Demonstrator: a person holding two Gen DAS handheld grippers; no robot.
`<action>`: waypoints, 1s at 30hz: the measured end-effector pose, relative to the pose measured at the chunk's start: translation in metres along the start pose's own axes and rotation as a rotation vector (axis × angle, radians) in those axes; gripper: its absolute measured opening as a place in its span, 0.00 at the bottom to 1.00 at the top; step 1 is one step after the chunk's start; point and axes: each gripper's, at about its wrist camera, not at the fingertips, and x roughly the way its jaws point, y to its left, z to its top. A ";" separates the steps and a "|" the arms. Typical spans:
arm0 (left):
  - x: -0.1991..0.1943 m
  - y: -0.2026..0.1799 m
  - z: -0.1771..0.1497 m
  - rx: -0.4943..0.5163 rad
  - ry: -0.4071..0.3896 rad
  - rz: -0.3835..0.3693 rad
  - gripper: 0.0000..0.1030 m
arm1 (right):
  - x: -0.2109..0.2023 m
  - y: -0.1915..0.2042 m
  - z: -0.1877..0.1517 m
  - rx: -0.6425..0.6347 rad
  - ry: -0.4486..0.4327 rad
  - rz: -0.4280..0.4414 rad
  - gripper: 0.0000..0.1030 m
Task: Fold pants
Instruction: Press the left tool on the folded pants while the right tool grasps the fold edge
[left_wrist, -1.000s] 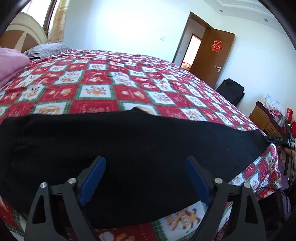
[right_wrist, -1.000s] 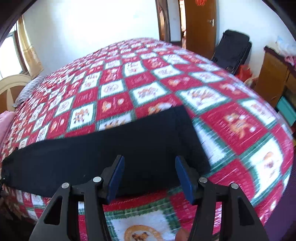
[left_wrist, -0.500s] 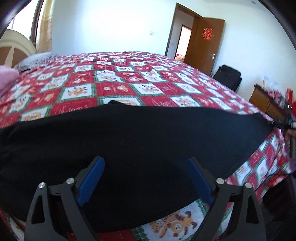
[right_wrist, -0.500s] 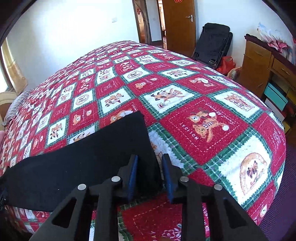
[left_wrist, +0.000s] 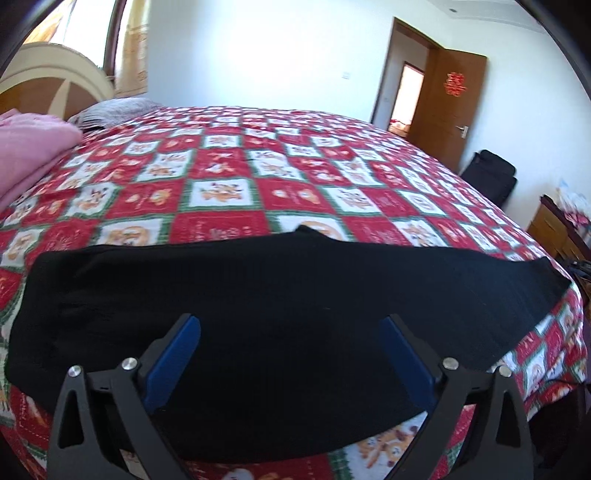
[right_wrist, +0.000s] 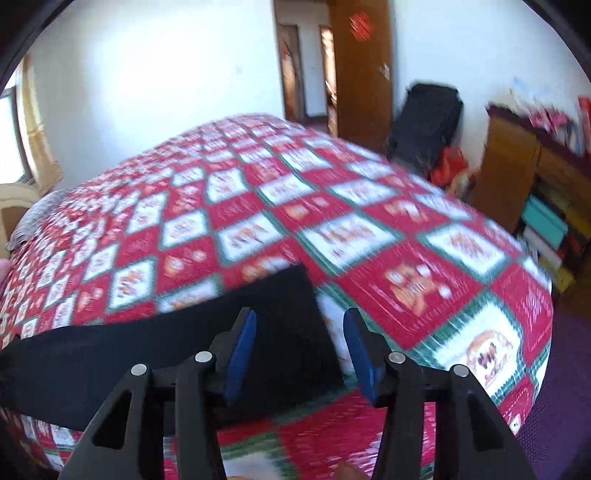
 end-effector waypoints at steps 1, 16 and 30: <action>0.002 0.001 0.000 -0.003 0.005 0.009 0.98 | -0.002 0.013 0.000 -0.025 0.000 0.025 0.53; 0.015 0.002 -0.007 0.012 0.050 0.050 1.00 | 0.029 0.225 -0.080 -0.397 0.175 0.393 0.55; 0.008 -0.059 0.011 0.100 -0.024 -0.042 1.00 | 0.036 0.222 -0.103 -0.443 0.207 0.380 0.56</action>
